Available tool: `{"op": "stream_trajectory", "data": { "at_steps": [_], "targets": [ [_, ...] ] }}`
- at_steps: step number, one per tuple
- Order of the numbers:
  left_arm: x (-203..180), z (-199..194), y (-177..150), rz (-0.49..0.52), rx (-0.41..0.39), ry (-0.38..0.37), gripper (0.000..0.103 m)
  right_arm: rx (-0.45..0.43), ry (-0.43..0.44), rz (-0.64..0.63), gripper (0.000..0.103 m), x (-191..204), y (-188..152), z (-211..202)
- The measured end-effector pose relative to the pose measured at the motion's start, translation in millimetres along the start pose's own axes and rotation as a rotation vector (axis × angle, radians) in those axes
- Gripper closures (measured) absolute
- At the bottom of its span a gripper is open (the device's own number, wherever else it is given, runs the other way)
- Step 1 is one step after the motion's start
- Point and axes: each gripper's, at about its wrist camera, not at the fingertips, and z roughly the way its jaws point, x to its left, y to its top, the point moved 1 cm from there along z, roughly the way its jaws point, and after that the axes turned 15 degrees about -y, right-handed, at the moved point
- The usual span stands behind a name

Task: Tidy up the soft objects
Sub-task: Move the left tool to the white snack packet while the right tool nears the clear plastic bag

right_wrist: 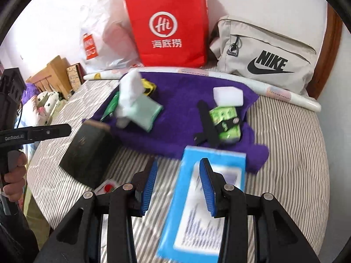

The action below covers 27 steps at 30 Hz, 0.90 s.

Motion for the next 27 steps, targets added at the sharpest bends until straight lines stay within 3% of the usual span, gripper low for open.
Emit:
{"op": "stream_trajectory", "data": {
  "at_steps": [16, 27],
  "targets": [
    [-26, -3, -79, 0.104, 0.035, 0.083, 0.042, 0.014, 0.066, 0.022, 0.063, 25, -87, -26],
    [-27, 44, -104, 0.105, 0.113, 0.106, 0.042, 0.029, 0.086, 0.027, 0.062, 21, -128, -24]
  ]
}}
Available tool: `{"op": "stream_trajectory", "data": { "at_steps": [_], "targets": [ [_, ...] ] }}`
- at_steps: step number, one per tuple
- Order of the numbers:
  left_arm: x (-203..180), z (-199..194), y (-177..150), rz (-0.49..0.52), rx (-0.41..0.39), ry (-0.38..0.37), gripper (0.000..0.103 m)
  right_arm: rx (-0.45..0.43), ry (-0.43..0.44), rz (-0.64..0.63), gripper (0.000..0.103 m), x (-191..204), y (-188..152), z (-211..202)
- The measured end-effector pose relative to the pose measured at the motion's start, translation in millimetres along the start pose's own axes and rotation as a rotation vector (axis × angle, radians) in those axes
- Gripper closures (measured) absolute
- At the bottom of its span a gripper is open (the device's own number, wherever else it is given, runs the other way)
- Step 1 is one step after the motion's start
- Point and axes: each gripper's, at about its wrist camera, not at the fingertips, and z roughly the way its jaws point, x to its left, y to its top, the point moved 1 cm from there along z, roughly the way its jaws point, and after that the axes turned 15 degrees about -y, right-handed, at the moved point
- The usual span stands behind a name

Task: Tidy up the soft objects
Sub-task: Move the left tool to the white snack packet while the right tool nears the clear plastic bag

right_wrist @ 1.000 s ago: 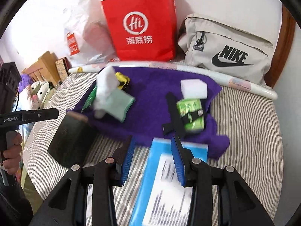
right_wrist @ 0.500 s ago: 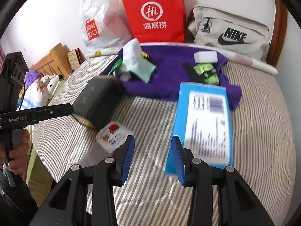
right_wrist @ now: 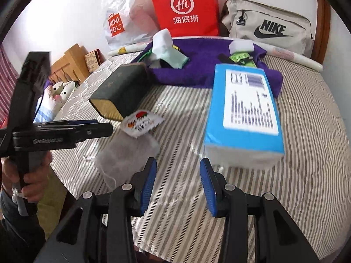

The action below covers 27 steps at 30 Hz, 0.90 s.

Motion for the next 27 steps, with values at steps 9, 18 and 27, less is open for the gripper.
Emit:
{"op": "stream_trajectory", "data": {
  "at_steps": [9, 18, 27],
  "targets": [
    [-10, 39, 9, 0.048, 0.057, 0.070, 0.042, 0.025, 0.004, -0.028, 0.062, -3, -22, 11],
    [-18, 41, 7, 0.107, 0.028, 0.109, 0.062, 0.075, 0.021, -0.030, 0.062, -2, -34, 26],
    [-3, 17, 0, 0.035, -0.013, -0.052, 0.092, 0.080, 0.018, -0.050, 0.062, 9, -34, 24]
  ]
}}
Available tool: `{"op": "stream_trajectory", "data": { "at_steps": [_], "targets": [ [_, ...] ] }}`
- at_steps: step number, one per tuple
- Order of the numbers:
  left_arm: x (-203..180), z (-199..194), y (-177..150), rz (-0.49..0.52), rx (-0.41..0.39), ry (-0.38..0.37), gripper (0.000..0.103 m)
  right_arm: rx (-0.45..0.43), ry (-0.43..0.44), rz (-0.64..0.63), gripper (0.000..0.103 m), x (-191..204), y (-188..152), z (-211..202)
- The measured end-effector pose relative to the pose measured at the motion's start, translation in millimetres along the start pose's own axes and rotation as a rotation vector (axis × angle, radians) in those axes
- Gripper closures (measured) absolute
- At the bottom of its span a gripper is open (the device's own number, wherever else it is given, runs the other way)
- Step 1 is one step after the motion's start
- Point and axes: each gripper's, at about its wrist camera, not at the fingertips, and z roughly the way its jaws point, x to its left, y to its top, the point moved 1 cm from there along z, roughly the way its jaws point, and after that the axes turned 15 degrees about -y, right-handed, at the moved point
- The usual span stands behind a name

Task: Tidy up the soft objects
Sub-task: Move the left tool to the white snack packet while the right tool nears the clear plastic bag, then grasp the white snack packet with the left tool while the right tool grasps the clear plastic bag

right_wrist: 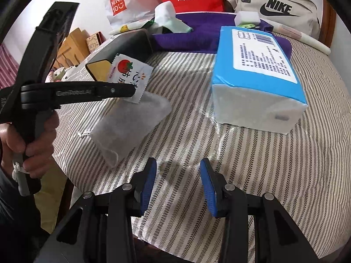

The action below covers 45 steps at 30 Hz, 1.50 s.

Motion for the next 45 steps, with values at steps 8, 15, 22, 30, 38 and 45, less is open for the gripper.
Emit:
{"op": "stream_trajectory", "data": {
  "at_steps": [8, 15, 22, 30, 38, 45],
  "targets": [
    [8, -24, -16, -0.006, -0.031, -0.055, 0.096, -0.016, 0.020, -0.024, 0.062, 19, 9, 1],
    [29, -48, -25, -0.037, -0.073, -0.062, 0.096, -0.033, 0.033, -0.032, 0.053, 38, 21, 9],
    [52, -65, -31, -0.066, -0.078, -0.043, 0.096, -0.077, -0.008, -0.042, 0.038, 57, 33, 10],
    [63, -50, -20, -0.072, -0.066, -0.046, 0.096, -0.063, -0.019, -0.055, 0.030, 76, 43, 25],
    [70, -33, -10, -0.083, -0.057, -0.027, 0.093, -0.074, -0.027, -0.055, 0.009, 92, 48, 32],
    [76, -41, -11, -0.084, -0.096, -0.024, 0.093, -0.123, -0.142, -0.083, 0.013, 110, 46, 36]
  ]
}}
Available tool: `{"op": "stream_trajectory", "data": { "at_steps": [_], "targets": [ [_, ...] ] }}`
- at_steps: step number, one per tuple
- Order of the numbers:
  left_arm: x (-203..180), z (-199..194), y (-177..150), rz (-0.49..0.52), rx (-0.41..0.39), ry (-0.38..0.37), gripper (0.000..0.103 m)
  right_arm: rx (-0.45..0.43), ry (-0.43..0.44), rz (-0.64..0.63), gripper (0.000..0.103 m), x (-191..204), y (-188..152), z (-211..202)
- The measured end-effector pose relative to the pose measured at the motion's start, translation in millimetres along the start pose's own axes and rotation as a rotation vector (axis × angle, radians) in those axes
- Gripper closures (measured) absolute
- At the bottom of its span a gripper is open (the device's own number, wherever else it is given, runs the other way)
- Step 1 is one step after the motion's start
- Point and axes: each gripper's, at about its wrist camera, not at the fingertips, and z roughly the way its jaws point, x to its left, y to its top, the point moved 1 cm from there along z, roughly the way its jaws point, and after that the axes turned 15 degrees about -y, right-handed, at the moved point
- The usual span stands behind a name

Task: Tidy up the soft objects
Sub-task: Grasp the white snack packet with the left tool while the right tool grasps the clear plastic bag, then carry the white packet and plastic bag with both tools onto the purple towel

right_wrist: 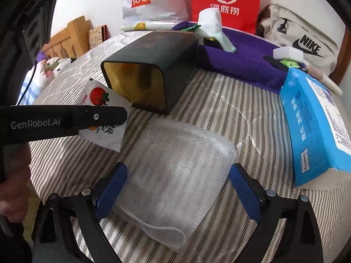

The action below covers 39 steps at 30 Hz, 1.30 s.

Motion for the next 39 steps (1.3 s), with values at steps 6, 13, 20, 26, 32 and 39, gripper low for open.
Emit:
{"op": "stream_trajectory", "data": {
  "at_steps": [6, 13, 20, 26, 32, 39],
  "targets": [
    [3, -7, -5, -0.006, -0.014, -0.035, 0.093, -0.066, 0.009, -0.009, 0.062, -7, -9, -11],
    [-8, -14, -14, -0.014, -0.045, -0.051, 0.097, -0.086, 0.016, -0.015, 0.098, -27, -34, -26],
    [-20, -23, -19, -0.003, -0.067, -0.034, 0.098, -0.073, -0.025, 0.060, 0.099, -68, -61, -45],
    [-29, -30, -22, -0.004, -0.075, -0.037, 0.098, -0.066, -0.103, 0.118, 0.099, -106, -76, -49],
    [-37, -39, -21, 0.001, -0.081, -0.028, 0.098, -0.069, -0.112, 0.186, 0.100, -133, -83, -56],
    [-47, -51, -9, -0.005, -0.097, -0.036, 0.098, -0.096, -0.083, 0.228, 0.100, -150, -72, -73]
  ]
}}
